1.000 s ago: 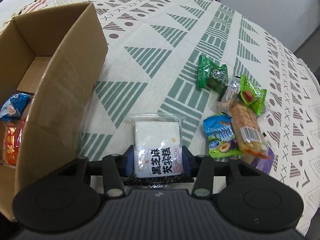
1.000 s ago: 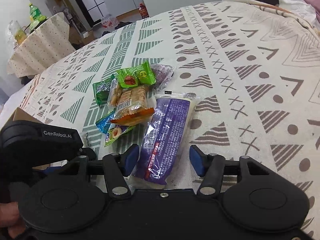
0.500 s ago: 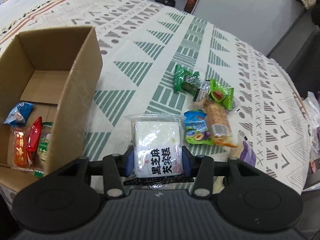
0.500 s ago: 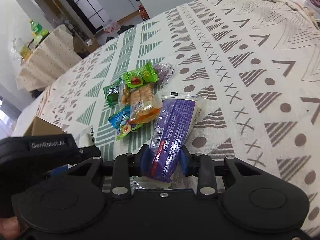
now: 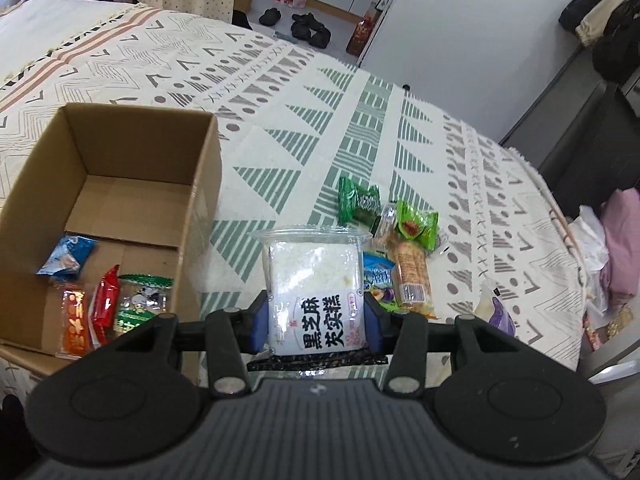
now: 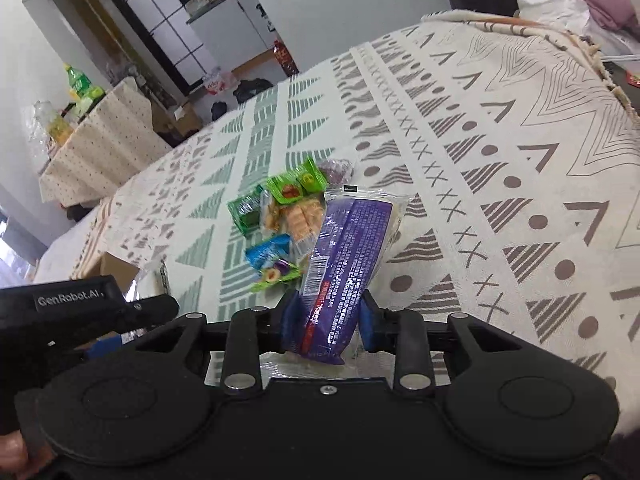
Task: Organize snacks
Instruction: 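Carry the white packet and purple bar into the box and open both grippers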
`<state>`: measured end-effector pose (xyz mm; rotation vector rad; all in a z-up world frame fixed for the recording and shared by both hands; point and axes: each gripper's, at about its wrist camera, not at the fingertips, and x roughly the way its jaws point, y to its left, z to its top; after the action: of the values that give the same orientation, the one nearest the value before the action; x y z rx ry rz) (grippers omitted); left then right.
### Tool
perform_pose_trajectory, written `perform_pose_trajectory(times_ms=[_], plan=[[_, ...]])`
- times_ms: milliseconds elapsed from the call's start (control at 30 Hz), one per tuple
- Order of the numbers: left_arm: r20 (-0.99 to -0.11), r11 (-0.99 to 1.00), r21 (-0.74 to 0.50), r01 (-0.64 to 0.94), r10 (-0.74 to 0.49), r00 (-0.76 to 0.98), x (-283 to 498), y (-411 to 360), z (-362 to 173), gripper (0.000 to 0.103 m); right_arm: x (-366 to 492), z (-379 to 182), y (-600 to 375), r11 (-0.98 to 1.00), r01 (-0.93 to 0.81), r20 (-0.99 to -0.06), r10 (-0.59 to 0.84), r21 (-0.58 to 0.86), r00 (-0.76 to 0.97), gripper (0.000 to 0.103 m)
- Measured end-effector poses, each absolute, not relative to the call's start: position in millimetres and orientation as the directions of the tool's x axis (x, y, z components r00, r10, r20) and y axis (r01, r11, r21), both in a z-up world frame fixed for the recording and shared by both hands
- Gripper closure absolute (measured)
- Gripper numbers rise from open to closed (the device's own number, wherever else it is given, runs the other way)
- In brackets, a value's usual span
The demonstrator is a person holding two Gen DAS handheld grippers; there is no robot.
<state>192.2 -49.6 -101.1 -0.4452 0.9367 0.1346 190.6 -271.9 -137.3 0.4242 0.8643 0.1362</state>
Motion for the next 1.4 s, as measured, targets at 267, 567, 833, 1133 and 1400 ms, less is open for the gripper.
perform_pose_trajectory(times_ms=[267,567,833,1133,1400], plan=[[-0.759,0.87,-0.376,-0.319,-0.092,0.645,177.7,-23.5,-81.9,0.058,178.9,-111.4,-253.5,0.907,0.013,-0.664,0.299,0.422,0.685,0.072],[-0.716,0.839,-0.413,-0.354,-0.058,0.696,169.5,16.4,-63.0,0.058,176.6,-75.6,-218.7,0.91,-0.071,-0.609,0.329,0.409,0.722,0.072],[-0.703,0.78,-0.457,-0.427,-0.022,0.711,164.4,61.4,-61.2,0.058,177.1,-55.3,-180.7,0.909,-0.146,-0.577,0.364,0.389,0.731,0.072],[-0.718,0.693,-0.489,-0.53,0.025,0.695,161.4,117.7,-69.1,0.058,185.3,-53.5,-132.8,0.903,-0.224,-0.588,0.411,0.366,0.697,0.072],[-0.739,0.647,-0.506,-0.571,0.017,0.674,165.7,140.7,-84.3,0.057,191.8,-58.6,-93.9,0.899,-0.274,-0.611,0.433,0.34,0.663,0.073]])
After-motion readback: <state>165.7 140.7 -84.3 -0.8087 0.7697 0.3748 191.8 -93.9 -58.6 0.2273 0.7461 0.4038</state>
